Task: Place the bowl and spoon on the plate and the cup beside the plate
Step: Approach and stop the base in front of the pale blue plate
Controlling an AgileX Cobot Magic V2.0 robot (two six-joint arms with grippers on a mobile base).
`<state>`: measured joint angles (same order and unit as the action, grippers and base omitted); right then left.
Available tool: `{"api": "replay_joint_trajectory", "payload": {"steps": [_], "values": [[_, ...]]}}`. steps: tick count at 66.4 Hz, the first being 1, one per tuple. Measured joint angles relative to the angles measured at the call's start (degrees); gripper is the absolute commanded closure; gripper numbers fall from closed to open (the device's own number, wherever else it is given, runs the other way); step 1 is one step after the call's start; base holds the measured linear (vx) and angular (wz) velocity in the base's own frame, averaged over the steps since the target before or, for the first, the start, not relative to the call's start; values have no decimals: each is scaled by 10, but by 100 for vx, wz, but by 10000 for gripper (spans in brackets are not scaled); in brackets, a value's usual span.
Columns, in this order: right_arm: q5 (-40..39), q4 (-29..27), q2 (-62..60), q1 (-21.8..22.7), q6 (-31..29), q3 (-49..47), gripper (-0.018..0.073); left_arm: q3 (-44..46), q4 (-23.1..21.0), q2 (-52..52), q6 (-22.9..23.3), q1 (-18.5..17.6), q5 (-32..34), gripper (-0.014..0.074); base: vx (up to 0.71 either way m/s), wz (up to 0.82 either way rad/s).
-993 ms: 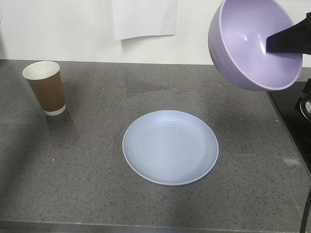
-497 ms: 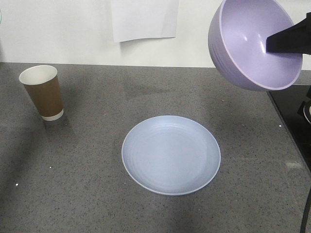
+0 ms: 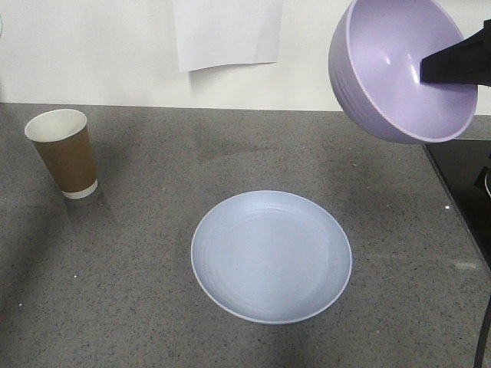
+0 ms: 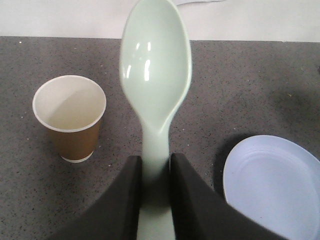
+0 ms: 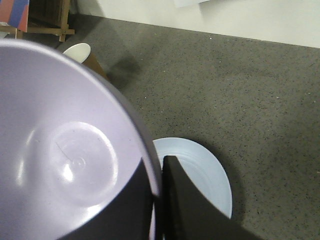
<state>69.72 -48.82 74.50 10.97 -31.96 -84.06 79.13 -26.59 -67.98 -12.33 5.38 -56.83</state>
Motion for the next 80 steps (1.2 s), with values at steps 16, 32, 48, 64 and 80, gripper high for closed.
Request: {"api": "replay_joint_trajectory", "payload": {"steps": [16,32,48,64,80], "values": [[0,0,0,0,0,0,565,0,0,0,0,0,0,604,3,0],[0,0,0,0,0,0,565,0,0,0,0,0,0,604,3,0],[0,0,0,0,0,0,565,0,0,0,0,0,0,604,2,1],[0,0,0,0,0,0,565,0,0,0,0,0,0,604,2,1],[0,0,0,0,0,0,565,0,0,0,0,0,0,604,2,0]]}}
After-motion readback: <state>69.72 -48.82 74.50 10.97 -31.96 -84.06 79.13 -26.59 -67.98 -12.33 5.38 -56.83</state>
